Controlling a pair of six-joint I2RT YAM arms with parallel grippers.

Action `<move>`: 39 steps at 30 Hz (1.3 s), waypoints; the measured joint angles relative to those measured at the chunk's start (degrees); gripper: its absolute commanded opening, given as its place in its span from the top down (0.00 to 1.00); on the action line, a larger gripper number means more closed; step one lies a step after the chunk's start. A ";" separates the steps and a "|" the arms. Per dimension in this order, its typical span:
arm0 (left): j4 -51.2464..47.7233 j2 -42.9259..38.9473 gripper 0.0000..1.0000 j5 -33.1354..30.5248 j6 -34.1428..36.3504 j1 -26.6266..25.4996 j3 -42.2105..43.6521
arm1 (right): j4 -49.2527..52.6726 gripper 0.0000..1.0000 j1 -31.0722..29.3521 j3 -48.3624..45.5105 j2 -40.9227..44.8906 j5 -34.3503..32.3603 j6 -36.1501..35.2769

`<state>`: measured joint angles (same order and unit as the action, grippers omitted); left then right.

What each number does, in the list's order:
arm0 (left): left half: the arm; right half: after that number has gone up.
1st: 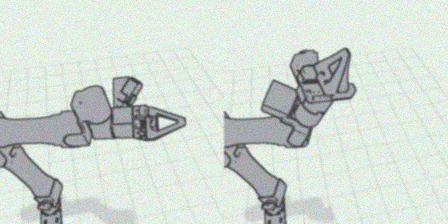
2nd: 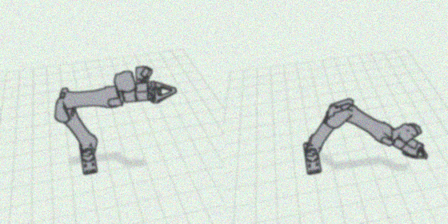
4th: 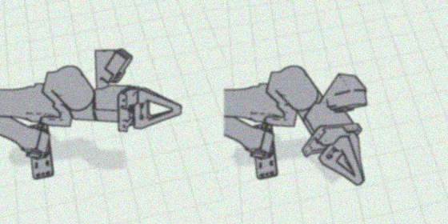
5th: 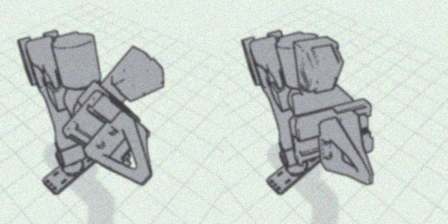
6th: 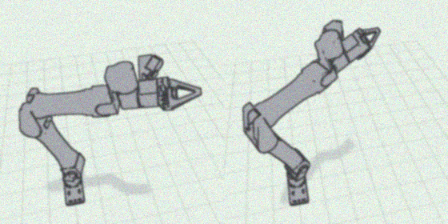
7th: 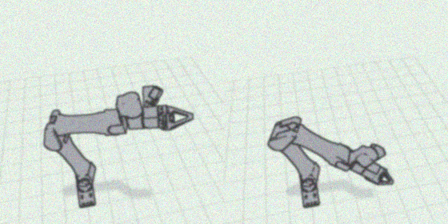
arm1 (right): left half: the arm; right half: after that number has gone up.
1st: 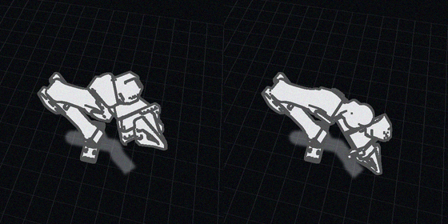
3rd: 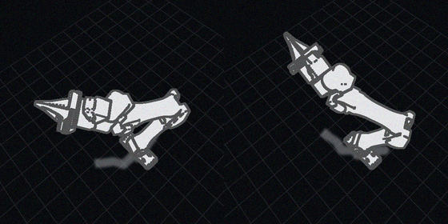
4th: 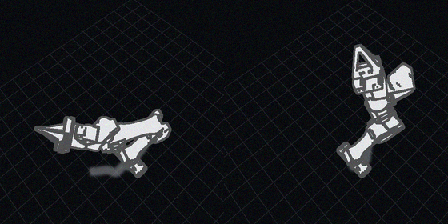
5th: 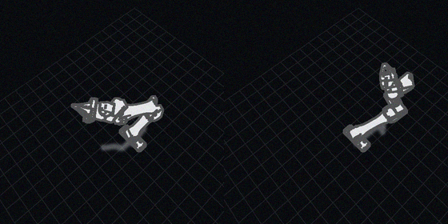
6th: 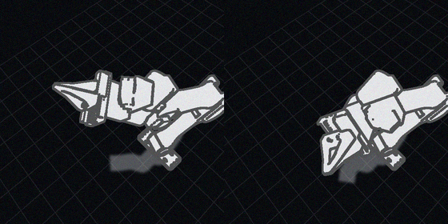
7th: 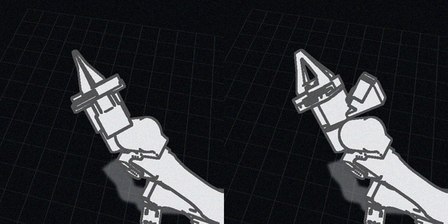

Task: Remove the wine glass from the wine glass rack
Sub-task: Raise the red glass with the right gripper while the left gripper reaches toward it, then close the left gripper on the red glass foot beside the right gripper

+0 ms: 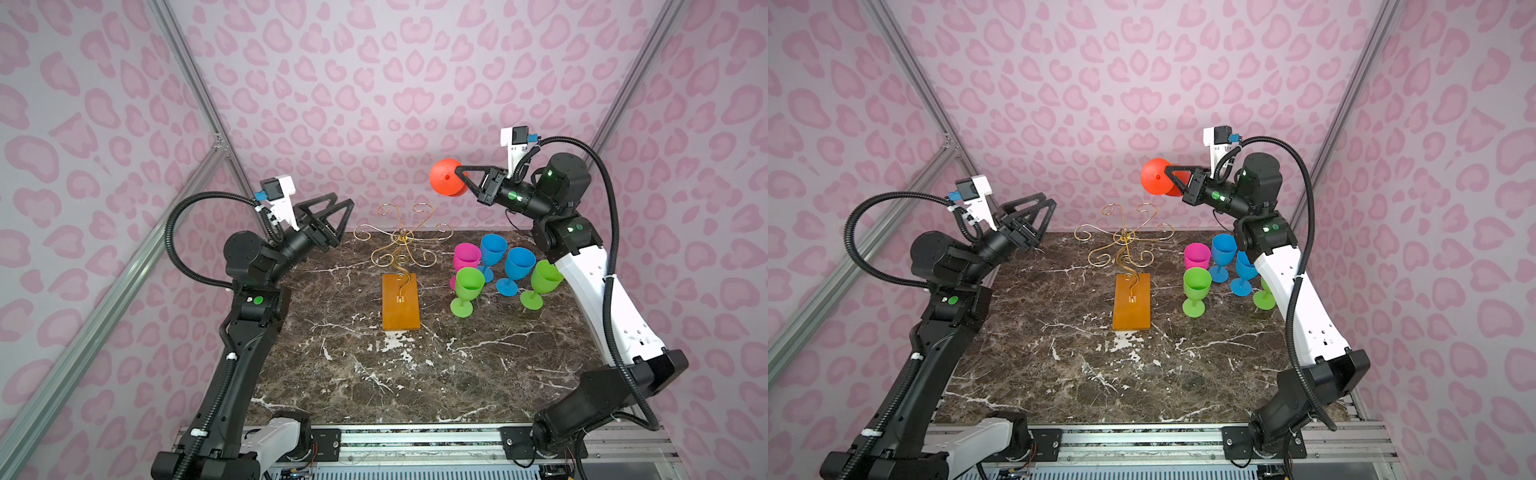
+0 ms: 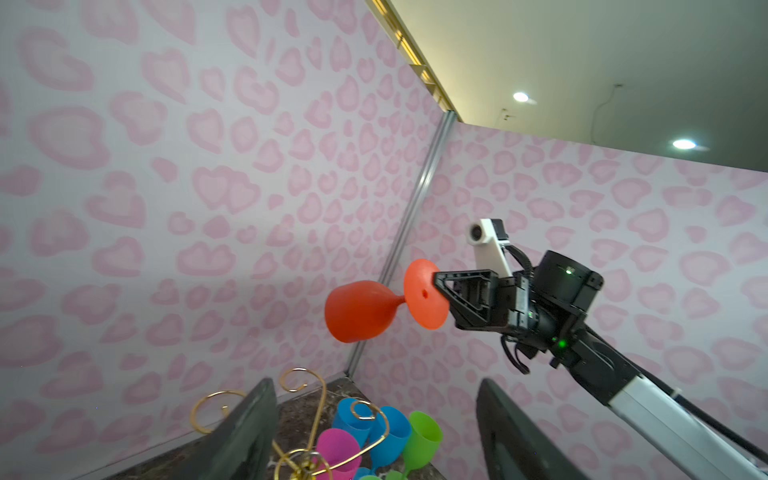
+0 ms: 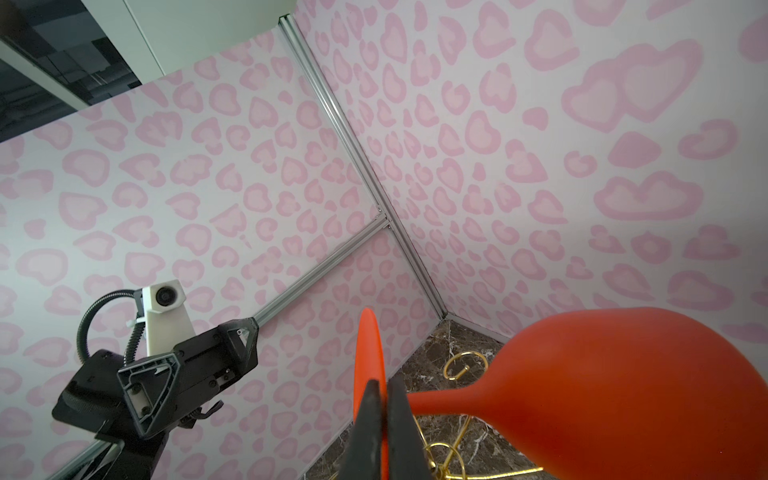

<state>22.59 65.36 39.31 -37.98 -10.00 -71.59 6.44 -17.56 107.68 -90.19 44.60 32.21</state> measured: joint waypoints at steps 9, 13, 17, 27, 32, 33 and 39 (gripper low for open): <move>-0.24 8.00 0.31 7.48 -2.47 -8.68 -7.39 | 3.04 1.00 -5.09 -2.32 3.80 -1.31 -6.99; -0.26 10.03 0.33 8.72 -3.10 -10.54 -8.41 | 3.06 1.00 -7.04 -2.47 4.04 -1.79 -7.98; -0.24 11.93 0.35 9.81 -4.07 -11.19 -9.53 | 2.95 1.00 -8.66 -2.54 4.04 -2.16 -8.39; -0.15 15.58 0.47 10.86 -6.95 -12.63 -12.31 | 2.43 1.00 -11.69 -2.60 3.61 -2.60 -8.85; -0.07 15.82 0.59 11.43 -7.45 -13.42 -12.98 | 2.25 1.00 -12.20 -2.60 3.21 -2.95 -8.83; -0.07 15.85 0.61 11.41 -7.76 -13.57 -13.09 | 2.01 1.00 -12.35 -2.60 3.19 -2.95 -8.83; -0.17 16.55 0.81 11.02 -9.01 -13.64 -13.79 | 1.14 1.00 -12.85 -2.60 3.15 -2.99 -8.83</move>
<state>22.41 81.91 50.33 -46.98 -23.64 -85.38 7.57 -30.41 105.08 -87.05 41.60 23.38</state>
